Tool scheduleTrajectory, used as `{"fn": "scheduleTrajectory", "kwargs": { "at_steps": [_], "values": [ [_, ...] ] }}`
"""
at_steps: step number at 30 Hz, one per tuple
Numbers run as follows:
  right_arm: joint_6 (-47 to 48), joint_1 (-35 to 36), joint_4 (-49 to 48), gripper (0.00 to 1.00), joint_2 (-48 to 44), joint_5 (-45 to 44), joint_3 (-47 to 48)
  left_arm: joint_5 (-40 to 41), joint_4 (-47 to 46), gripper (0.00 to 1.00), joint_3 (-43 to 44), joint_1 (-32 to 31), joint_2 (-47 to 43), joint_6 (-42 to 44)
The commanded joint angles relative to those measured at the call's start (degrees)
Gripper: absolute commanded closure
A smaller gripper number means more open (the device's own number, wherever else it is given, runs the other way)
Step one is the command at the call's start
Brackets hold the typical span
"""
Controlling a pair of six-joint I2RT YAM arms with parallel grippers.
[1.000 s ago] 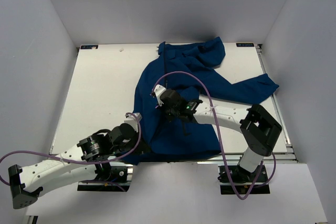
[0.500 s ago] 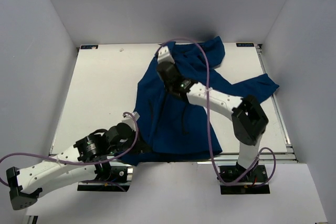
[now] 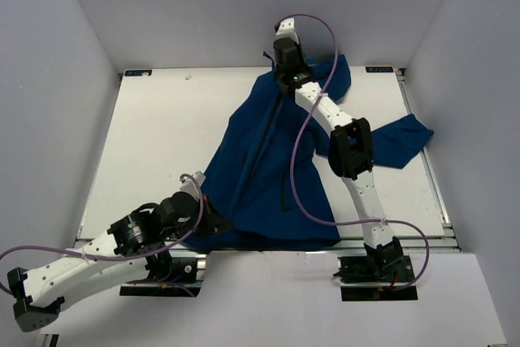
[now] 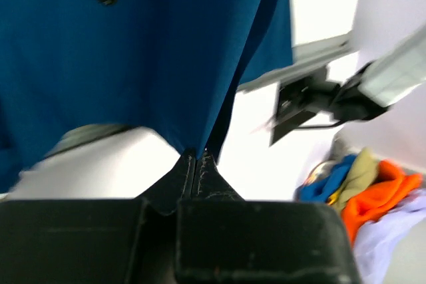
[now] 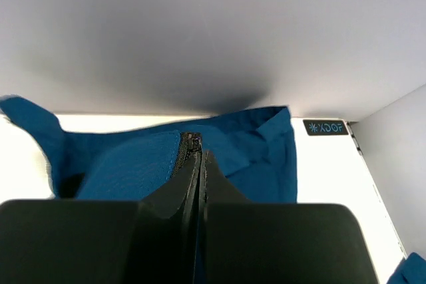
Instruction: Zip up the jacket
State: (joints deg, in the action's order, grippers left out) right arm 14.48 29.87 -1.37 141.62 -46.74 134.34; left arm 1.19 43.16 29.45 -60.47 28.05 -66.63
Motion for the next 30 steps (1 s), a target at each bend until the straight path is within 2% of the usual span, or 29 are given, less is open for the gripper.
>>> {"fn": "scheduleTrajectory", "kwargs": {
  "at_steps": [1, 4, 5, 6, 8, 9, 10, 11, 12, 13, 16, 19, 21, 22, 23, 25, 26, 27, 29, 30],
  "values": [
    [1.8, -8.2, -16.0, 1.0, -0.3, 1.6, 2.9, -11.4, 10.1, 1.0, -1.7, -1.6, 0.0, -1.7],
    [-5.6, -10.2, -12.4, 1.0, -3.1, 8.0, -1.7, -11.4, 8.4, 1.0, -1.9, -1.6, 1.4, -1.5],
    [-6.0, -10.2, -12.5, 1.0, -4.7, 11.1, -7.3, -11.0, 7.7, 1.0, -1.8, -1.6, 1.8, -1.3],
    [-5.5, -10.1, -13.2, 1.0, -6.3, 20.3, -10.7, -10.6, 7.1, 1.0, -1.5, -1.6, 2.4, -0.9],
    [-7.0, -9.9, -14.6, 1.0, -11.4, 28.9, -16.1, -9.4, 5.2, 1.0, 0.2, -1.6, 4.5, 1.7],
    [-8.2, -10.0, -13.8, 1.0, -12.5, 32.5, -17.5, -8.8, 4.8, 0.97, 0.9, -1.6, 5.5, 2.3],
    [-11.1, -9.9, -11.5, 0.78, -14.5, 38.2, -18.7, -8.1, 4.5, 0.61, 1.8, -1.6, 7.6, 3.9],
    [-11.8, -9.9, -10.3, 0.62, -15.6, 40.9, -19.0, -7.3, 4.5, 0.4, 2.9, -1.6, 8.7, 4.8],
    [-12.8, -9.9, -9.3, 0.46, -16.6, 42.7, -19.6, -5.3, 4.7, 0.13, 5.7, -1.6, 9.8, 5.7],
    [-15.8, -9.9, -8.6, 0.13, -19.5, 44.4, -21.3, -4.3, 5.6, 0.02, 7.3, -1.6, 10.7, 7.8],
    [-18.1, -9.9, -7.9, 0.11, -27.0, 46.3, -27.4, 3.8, 11.4, 0.02, 14.9, -1.6, 14.0, 9.2],
    [-21.1, -10.0, -1.9, 0.11, -34.6, 47.7, -29.7, 13.3, 16.8, 0.02, 22.4, -1.6, 15.5, 8.9],
    [-26.2, -10.0, 5.8, 0.11, -39.2, 45.4, -33.6, 18.0, 17.0, 0.02, 24.8, -1.6, 15.5, 9.1],
    [-27.0, -10.0, 7.3, 0.11, -45.0, 45.1, -36.2, 23.4, 15.7, 0.02, 26.3, -1.6, 15.5, 9.5],
    [-28.1, -10.0, 8.1, 0.11, -48.5, 44.7, -43.7, 26.5, 14.6, 0.02, 26.7, -1.6, 16.0, 9.8],
    [-32.8, -10.0, 9.6, 0.11, -59.2, 40.5, -52.4, 35.2, 10.1, 0.02, 28.0, -1.4, 18.6, 11.8],
    [-34.7, -10.0, 10.1, 0.11, -63.1, 39.1, -60.6, 37.7, 8.6, 0.02, 28.9, -1.1, 20.2, 13.3],
    [-37.5, -10.0, 11.3, 0.11, -66.6, 37.8, -64.4, 39.3, 7.5, 0.02, 30.4, 0.6, 22.1, 14.7],
    [-39.5, -10.0, 13.0, 0.11, -77.8, 37.1, -71.1, 38.0, 5.3, 0.02, 36.8, 4.5, 28.4, 21.1],
    [-41.0, -10.0, 13.9, 0.11, -81.3, 35.2, -76.9, 35.6, 4.4, 0.02, 38.8, 10.6, 30.4, 23.4]
  ]
}}
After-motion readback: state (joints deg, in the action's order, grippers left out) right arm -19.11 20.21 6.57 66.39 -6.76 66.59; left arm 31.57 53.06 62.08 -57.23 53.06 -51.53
